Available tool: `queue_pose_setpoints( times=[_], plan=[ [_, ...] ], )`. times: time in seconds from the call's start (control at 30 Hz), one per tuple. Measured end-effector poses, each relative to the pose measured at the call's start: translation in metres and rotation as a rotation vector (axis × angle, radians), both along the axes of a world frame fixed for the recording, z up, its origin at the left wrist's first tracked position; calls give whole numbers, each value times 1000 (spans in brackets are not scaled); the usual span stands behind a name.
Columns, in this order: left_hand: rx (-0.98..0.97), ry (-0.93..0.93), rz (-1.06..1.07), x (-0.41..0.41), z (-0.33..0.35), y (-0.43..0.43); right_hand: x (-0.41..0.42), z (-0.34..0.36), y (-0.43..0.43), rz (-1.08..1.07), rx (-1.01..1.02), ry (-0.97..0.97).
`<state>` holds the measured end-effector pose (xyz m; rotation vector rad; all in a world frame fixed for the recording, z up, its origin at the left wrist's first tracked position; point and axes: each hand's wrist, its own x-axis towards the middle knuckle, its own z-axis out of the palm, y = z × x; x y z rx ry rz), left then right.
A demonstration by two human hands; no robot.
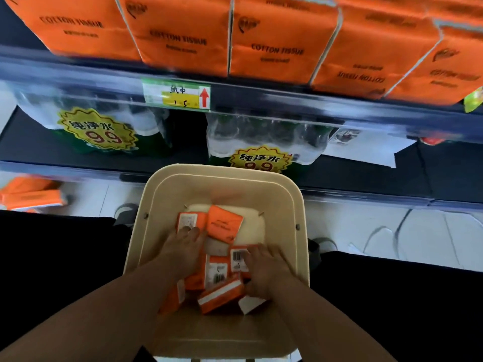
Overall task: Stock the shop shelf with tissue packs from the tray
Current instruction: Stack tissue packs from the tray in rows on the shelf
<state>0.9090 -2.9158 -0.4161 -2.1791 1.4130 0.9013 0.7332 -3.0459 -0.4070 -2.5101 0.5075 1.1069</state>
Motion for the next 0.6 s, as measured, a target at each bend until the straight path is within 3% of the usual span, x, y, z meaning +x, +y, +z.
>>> queue_pose_setpoints(
  times=[0.2,0.4,0.6],
  plan=[
    [97,104,-65,-10,-4,6,-3,-8,12,199,3,141],
    [88,118,-65,-11,-14,7,15,-15,31,220,31,24],
    [87,135,-78,-13,-24,7,22,-17,42,273,17,67]
  ],
)
